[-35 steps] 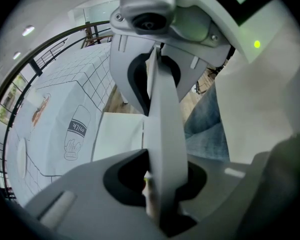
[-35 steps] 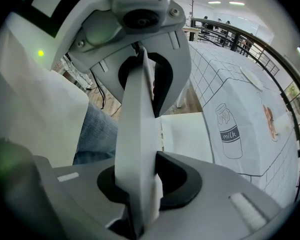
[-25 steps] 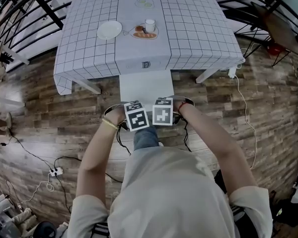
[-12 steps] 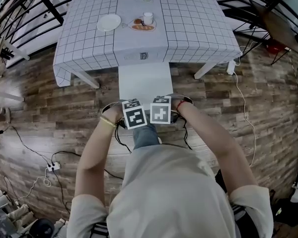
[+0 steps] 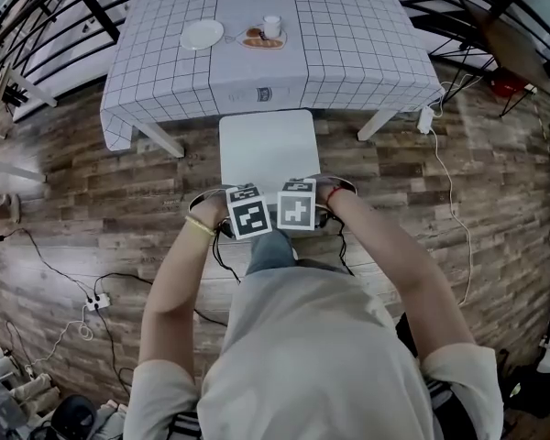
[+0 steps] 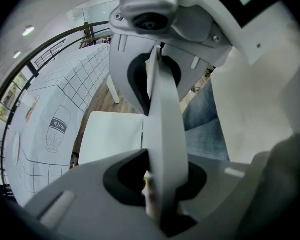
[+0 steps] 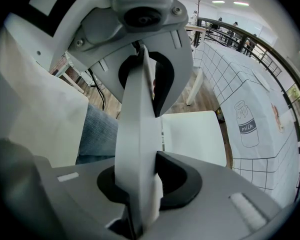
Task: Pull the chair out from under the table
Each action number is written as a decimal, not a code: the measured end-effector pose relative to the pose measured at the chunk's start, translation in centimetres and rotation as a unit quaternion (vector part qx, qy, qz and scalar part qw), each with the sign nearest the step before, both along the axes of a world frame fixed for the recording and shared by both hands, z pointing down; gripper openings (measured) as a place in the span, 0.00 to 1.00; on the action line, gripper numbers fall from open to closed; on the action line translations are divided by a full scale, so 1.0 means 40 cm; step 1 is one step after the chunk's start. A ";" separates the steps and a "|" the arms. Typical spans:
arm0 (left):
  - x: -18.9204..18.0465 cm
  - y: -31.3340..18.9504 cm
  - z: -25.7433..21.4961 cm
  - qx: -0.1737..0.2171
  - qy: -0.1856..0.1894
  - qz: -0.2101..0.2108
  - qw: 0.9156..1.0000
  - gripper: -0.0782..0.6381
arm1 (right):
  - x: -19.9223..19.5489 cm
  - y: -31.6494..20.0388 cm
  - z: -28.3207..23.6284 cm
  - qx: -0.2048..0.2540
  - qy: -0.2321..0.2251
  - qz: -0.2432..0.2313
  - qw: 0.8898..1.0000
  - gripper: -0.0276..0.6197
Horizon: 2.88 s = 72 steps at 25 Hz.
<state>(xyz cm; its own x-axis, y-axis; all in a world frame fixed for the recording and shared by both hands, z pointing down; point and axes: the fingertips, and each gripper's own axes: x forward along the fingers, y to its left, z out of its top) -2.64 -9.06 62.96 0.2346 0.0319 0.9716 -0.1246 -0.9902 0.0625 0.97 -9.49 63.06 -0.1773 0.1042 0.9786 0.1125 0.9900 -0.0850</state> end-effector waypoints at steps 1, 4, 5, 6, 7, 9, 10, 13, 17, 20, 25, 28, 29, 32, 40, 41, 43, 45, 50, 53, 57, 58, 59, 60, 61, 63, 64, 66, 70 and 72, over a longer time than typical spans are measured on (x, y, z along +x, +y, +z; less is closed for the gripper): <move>0.002 0.009 0.000 0.000 0.000 0.000 1.000 0.23 | 0.002 0.009 0.000 0.000 0.000 0.000 1.000 0.16; 0.007 0.032 0.001 0.000 0.000 0.001 1.000 0.23 | 0.008 0.032 0.000 0.001 0.002 0.001 1.000 0.16; 0.008 0.040 0.000 0.000 0.000 0.001 1.000 0.23 | 0.009 0.040 0.001 0.001 0.002 0.002 1.000 0.16; 0.009 0.048 0.000 -0.001 0.000 0.001 1.000 0.23 | 0.010 0.047 0.000 0.000 0.002 0.002 1.000 0.16; 0.010 0.055 0.000 -0.001 0.000 0.001 1.000 0.23 | 0.012 0.055 0.000 0.000 0.002 0.002 1.000 0.16; 0.014 0.069 -0.001 -0.001 0.000 0.001 1.000 0.23 | 0.016 0.069 -0.001 0.000 0.003 0.002 1.000 0.16; 0.016 0.077 -0.001 -0.001 0.000 0.001 1.000 0.23 | 0.017 0.077 -0.001 0.000 0.003 0.001 1.000 0.16; 0.018 0.103 -0.001 -0.001 -0.001 0.003 1.000 0.23 | 0.020 0.104 -0.001 -0.001 0.003 0.002 1.000 0.16; 0.024 0.138 0.000 -0.001 0.001 0.004 1.000 0.23 | 0.026 0.139 0.001 0.000 0.004 0.003 1.000 0.16; 0.027 0.167 0.000 -0.002 0.002 0.006 1.000 0.23 | 0.028 0.169 0.001 0.000 0.004 0.003 1.000 0.16; 0.038 0.211 0.000 -0.001 0.003 0.009 1.000 0.23 | 0.038 0.213 0.000 0.000 0.005 0.007 1.000 0.16; 0.037 0.242 0.000 -0.002 0.001 0.011 1.000 0.23 | 0.038 0.244 0.000 0.001 0.003 0.009 1.000 0.16; 0.038 0.253 0.000 -0.002 0.001 0.011 1.000 0.23 | 0.040 0.255 0.001 0.001 0.003 0.010 1.000 0.16; 0.042 0.285 0.001 -0.002 0.001 0.011 1.000 0.23 | 0.044 0.288 0.001 0.002 0.005 0.010 1.000 0.16; 0.055 0.370 0.001 -0.006 0.003 0.012 1.000 0.23 | 0.056 0.374 0.001 0.002 0.010 0.010 1.000 0.16; 0.057 0.380 0.001 -0.006 0.003 0.013 1.000 0.23 | 0.059 0.383 0.002 0.001 0.010 0.010 1.000 0.16; 0.060 0.400 0.000 -0.007 0.003 0.013 1.000 0.23 | 0.062 0.404 0.001 0.001 0.011 0.010 1.000 0.16; 0.062 0.421 0.000 -0.008 0.002 0.013 1.000 0.23 | 0.064 0.425 0.001 0.001 0.011 0.011 1.000 0.16; 0.065 0.471 0.002 -0.010 0.002 0.014 1.000 0.23 | 0.067 0.475 0.003 0.000 0.011 0.013 1.000 0.16; 0.067 0.495 0.003 -0.010 0.003 0.013 1.000 0.24 | 0.069 0.499 0.004 0.002 0.012 0.013 1.000 0.16; 0.074 0.526 0.005 -0.010 0.003 0.013 1.000 0.24 | 0.077 0.530 0.005 0.002 0.014 0.014 1.000 0.16; 0.074 0.531 0.005 -0.010 0.003 0.013 1.000 0.24 | 0.078 0.536 0.006 0.001 0.014 0.014 1.000 0.16; 0.074 0.537 0.005 -0.010 0.002 0.013 1.000 0.24 | 0.078 0.541 0.006 0.001 0.014 0.014 1.000 0.16; 0.073 0.542 0.006 -0.009 0.002 0.013 1.000 0.24 | 0.078 0.546 0.007 0.001 0.014 0.014 1.000 0.17; 0.074 0.547 0.006 -0.009 0.002 0.014 1.000 0.24 | 0.078 0.551 0.007 0.001 0.013 0.014 1.000 0.16; 0.076 0.553 0.007 -0.008 0.002 0.015 1.000 0.24 | 0.079 0.558 0.007 0.001 0.012 0.016 1.000 0.17; 0.076 0.555 0.007 -0.008 0.003 0.015 1.000 0.24 | 0.078 0.560 0.007 0.002 0.012 0.016 1.000 0.17; 0.076 0.558 0.007 -0.007 0.003 0.015 1.000 0.24 | 0.078 0.563 0.007 0.002 0.010 0.019 1.000 0.17; 0.077 0.555 0.005 -0.008 0.003 0.011 1.000 0.24 | 0.080 0.561 0.005 0.001 0.008 0.023 1.000 0.17; 0.076 0.554 0.005 -0.008 0.003 0.010 1.000 0.24 | 0.079 0.559 0.005 0.001 0.007 0.025 1.000 0.17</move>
